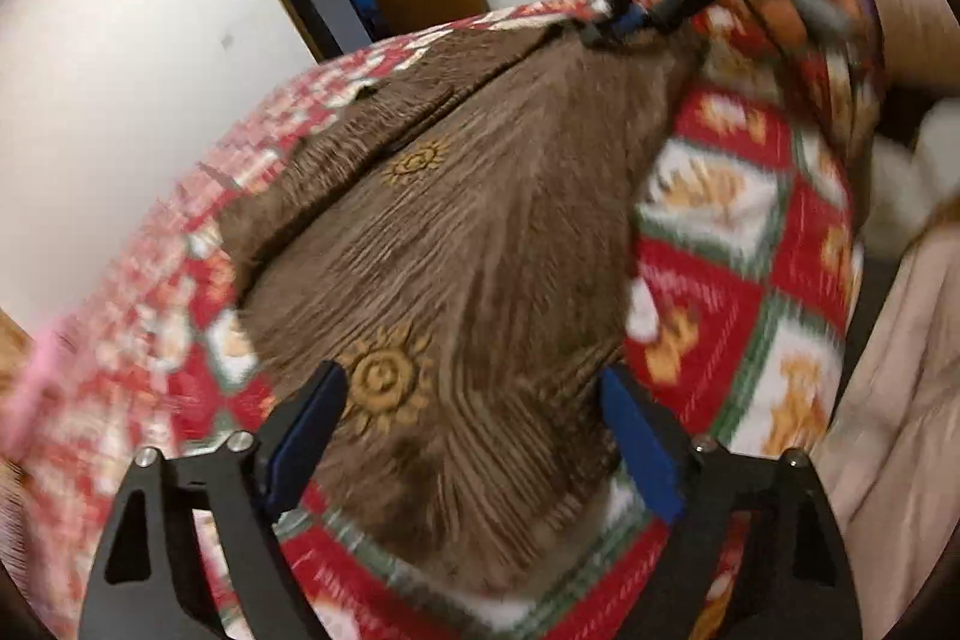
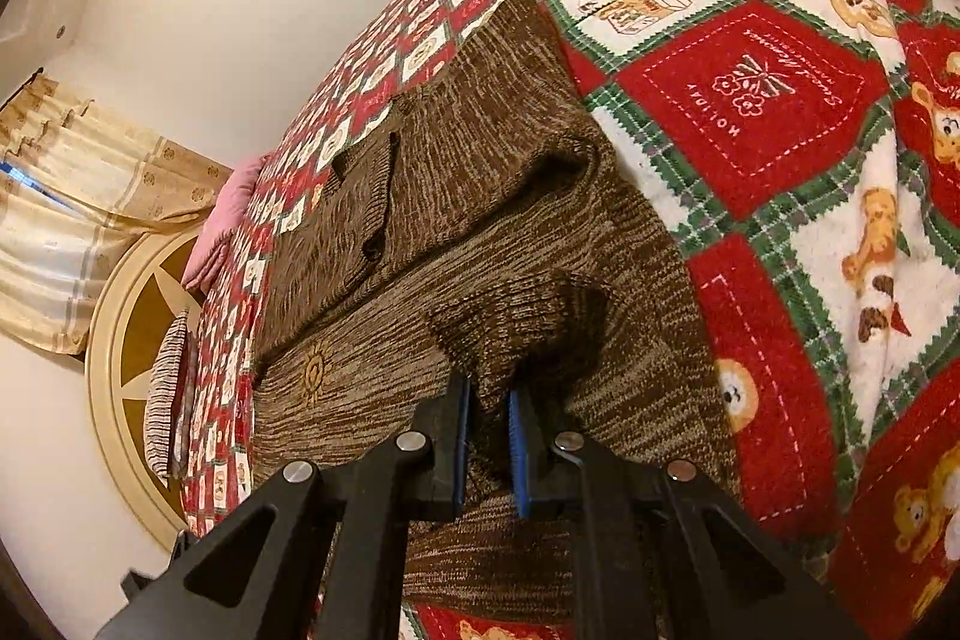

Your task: Fold small clothes

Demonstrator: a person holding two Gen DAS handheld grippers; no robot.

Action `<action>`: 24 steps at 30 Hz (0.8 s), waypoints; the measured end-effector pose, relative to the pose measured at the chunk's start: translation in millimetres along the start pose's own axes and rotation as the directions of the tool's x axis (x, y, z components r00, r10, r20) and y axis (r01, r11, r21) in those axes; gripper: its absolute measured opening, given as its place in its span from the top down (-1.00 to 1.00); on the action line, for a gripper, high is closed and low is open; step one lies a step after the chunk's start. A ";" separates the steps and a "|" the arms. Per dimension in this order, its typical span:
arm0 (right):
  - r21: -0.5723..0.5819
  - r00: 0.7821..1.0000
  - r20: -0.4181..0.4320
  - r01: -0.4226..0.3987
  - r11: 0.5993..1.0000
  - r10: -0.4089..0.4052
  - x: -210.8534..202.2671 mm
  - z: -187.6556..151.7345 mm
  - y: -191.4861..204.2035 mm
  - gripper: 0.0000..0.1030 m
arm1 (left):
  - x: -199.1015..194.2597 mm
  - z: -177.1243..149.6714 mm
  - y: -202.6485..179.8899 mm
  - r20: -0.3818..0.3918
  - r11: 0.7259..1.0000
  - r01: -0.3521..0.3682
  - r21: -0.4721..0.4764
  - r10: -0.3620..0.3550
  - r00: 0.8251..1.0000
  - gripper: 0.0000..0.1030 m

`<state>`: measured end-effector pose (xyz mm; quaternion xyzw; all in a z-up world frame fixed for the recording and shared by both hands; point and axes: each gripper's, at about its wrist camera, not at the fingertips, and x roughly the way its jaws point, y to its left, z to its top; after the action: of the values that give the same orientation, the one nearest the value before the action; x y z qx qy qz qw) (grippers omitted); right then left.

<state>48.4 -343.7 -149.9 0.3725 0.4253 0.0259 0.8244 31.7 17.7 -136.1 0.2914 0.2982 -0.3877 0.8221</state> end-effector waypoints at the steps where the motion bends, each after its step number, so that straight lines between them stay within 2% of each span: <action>1: 0.005 1.000 -0.001 0.000 1.000 0.000 0.9 0.7 -1.2 0.78 | 2.4 2.3 12.8 0.006 0.997 0.040 -0.064 -0.040 0.999 -0.56; 2: 0.009 1.000 -0.001 -0.001 1.000 0.001 1.8 1.1 -2.3 0.78 | 5.9 5.0 35.6 0.022 0.978 0.102 -0.184 -0.100 0.995 -0.50; 3: 0.015 1.000 -0.001 -0.003 1.000 0.003 2.7 1.4 -3.4 0.78 | 9.5 6.9 51.3 0.041 0.951 0.137 -0.278 -0.131 0.991 -0.43; 4: 0.023 1.000 0.001 -0.007 1.000 0.007 3.7 1.6 -4.7 0.78 | 14.4 4.6 73.8 0.073 0.903 0.170 -0.395 -0.154 0.985 -0.43; 5: 0.026 1.000 0.003 -0.008 1.000 0.008 4.3 1.8 -5.1 0.78 | 21.1 -2.2 101.5 0.109 0.824 0.206 -0.528 -0.175 0.978 -0.42; 7: 0.025 1.000 0.005 -0.005 1.000 0.005 5.9 2.1 -4.3 0.78 | 33.4 -23.5 140.4 0.170 0.642 0.285 -0.711 -0.237 0.957 -0.39; 8: 0.023 1.000 0.005 -0.003 1.000 0.003 6.2 2.1 -3.6 0.78 | 33.2 -30.8 149.0 0.196 0.591 0.312 -0.743 -0.254 0.947 -0.39; 9: 0.018 1.000 0.005 0.000 1.000 0.000 6.4 2.0 -2.7 0.78 | 29.2 -34.6 149.6 0.224 0.567 0.338 -0.751 -0.263 0.938 -0.39; 10: 0.015 1.000 0.004 0.001 1.000 -0.001 6.1 1.5 -2.0 0.78 | 17.5 -37.1 147.7 0.253 0.576 0.362 -0.732 -0.263 0.931 -0.39; 11: 0.013 1.000 0.003 0.000 1.000 0.000 6.1 1.3 -2.0 0.78 | 2.7 -36.0 140.0 0.257 0.629 0.363 -0.687 -0.257 0.932 -0.39; 12: 0.015 1.000 0.001 -0.004 1.000 0.004 6.2 1.4 -2.5 0.78 | -6.8 -33.7 130.9 0.237 0.686 0.341 -0.643 -0.246 0.940 -0.46; 14: 0.034 1.000 -0.002 -0.018 0.999 0.018 6.6 2.0 -5.5 0.78 | -28.5 -25.4 96.4 0.136 0.841 0.242 -0.484 -0.201 0.970 -0.63; 15: 0.042 1.000 -0.003 -0.023 0.999 0.023 6.8 2.4 -6.6 0.78 | -34.3 -24.6 81.2 0.088 0.892 0.200 -0.405 -0.180 0.980 -0.66; 16: 0.046 1.000 -0.004 -0.026 0.999 0.027 7.1 2.8 -7.1 0.78 | -43.0 -27.3 58.3 0.019 0.953 0.139 -0.268 -0.139 0.990 -0.66; 17: 0.046 1.000 -0.004 -0.026 0.999 0.026 7.1 2.6 -7.0 0.78 | -45.7 -30.0 43.8 -0.015 0.977 0.109 -0.183 -0.114 0.993 -0.66; 19: 0.042 1.000 -0.003 -0.021 0.999 0.021 7.0 1.9 -5.5 0.78 | -50.1 -39.7 16.0 -0.068 0.997 0.074 -0.003 -0.074 0.995 -0.66; 22: 0.045 1.000 -0.003 -0.015 0.999 0.015 7.2 1.8 -4.7 0.78 | -46.5 -50.0 -10.4 -0.142 0.982 0.100 0.161 -0.077 0.987 -0.66; 24: 0.047 1.000 -0.002 -0.013 0.999 0.013 7.2 1.4 -4.3 0.78 | -32.8 -50.7 -18.7 -0.162 0.966 0.070 0.247 -0.030 0.986 -0.66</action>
<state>52.9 -345.1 -157.0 0.3944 0.4244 0.0218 0.8148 -14.0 59.1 -150.3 0.4154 0.3174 -0.4190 0.7424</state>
